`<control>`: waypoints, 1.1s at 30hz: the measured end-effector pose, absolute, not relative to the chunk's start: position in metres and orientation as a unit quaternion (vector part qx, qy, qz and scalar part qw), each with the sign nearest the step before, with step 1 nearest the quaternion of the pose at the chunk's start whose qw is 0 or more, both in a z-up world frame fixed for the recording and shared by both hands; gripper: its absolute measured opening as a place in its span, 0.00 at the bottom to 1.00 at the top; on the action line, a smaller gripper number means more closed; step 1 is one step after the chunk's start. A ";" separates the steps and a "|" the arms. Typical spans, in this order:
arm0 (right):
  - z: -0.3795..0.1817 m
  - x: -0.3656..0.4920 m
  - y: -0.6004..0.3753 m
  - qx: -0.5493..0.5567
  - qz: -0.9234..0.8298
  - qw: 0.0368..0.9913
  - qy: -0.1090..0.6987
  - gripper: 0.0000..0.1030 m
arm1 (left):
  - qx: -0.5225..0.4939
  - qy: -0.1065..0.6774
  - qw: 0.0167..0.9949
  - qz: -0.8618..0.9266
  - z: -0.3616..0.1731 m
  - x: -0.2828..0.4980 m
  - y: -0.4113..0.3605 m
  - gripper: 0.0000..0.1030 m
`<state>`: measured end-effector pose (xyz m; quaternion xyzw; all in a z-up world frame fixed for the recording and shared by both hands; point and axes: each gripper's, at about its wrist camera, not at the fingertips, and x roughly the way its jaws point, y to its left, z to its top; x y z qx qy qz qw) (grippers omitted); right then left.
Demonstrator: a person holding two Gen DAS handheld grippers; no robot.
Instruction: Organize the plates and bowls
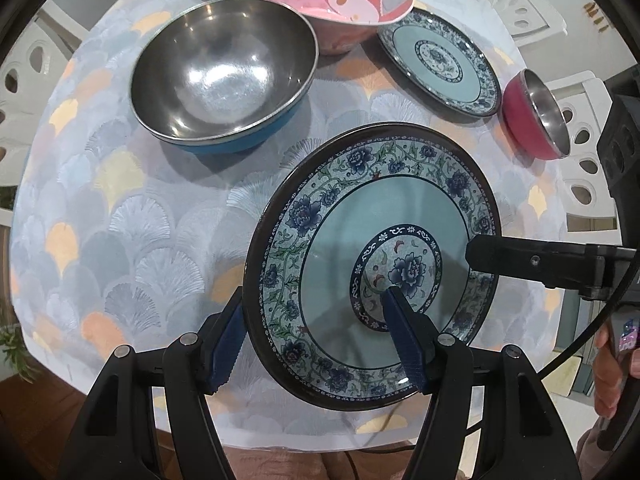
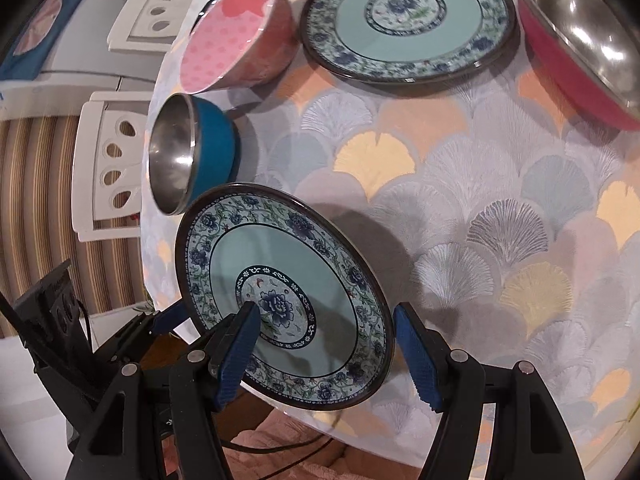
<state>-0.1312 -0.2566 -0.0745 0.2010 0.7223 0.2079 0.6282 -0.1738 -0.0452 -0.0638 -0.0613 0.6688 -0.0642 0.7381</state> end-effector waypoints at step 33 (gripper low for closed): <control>-0.117 -0.190 -0.313 -0.035 0.097 0.886 0.452 1.00 | -0.020 0.680 0.731 -0.053 -0.072 -0.195 -0.042 0.64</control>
